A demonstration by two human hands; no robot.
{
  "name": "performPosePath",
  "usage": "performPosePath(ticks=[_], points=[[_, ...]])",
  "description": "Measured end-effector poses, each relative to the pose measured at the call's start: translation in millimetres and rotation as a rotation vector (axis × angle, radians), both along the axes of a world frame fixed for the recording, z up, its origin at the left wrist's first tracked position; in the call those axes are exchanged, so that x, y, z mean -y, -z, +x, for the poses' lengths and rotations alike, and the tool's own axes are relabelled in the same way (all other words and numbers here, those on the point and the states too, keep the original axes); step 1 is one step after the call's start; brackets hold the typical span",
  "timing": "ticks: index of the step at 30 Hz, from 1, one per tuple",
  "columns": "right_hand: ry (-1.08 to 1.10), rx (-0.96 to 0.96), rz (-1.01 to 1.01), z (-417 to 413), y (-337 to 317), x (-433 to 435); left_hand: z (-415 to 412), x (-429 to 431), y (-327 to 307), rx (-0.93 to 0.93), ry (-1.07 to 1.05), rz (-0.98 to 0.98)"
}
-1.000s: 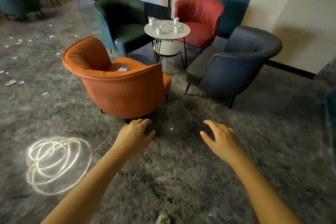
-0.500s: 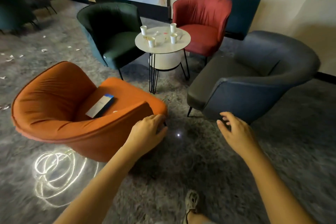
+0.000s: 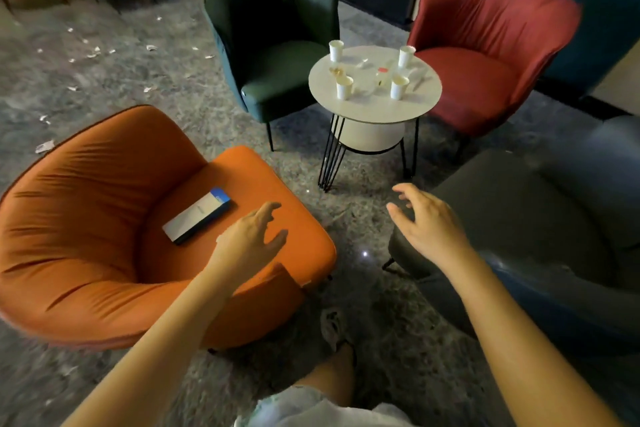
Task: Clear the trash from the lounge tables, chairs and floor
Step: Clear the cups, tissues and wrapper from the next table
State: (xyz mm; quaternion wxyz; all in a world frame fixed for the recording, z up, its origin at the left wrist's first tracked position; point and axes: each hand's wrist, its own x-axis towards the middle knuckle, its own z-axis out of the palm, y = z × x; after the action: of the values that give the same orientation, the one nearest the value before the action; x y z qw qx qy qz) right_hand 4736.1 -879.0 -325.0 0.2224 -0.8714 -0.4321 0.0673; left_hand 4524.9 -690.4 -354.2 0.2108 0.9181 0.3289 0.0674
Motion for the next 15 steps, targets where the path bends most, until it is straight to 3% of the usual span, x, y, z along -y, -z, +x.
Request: performPosePath(ticks=[5, 9, 15], points=[[-0.106, 0.088, -0.098, 81.0, 2.7, -80.3, 62.9, -68.3, 25.2, -0.048, -0.083, -0.078], [-0.234, 0.141, -0.164, 132.0, 0.1, -158.8, 106.3, -123.0, 22.4, 0.064, -0.191, -0.092], [-0.507, 0.11, -0.177, 145.2, 8.3, -276.6, 118.8, -174.5, 18.1, 0.139, -0.4, -0.111]])
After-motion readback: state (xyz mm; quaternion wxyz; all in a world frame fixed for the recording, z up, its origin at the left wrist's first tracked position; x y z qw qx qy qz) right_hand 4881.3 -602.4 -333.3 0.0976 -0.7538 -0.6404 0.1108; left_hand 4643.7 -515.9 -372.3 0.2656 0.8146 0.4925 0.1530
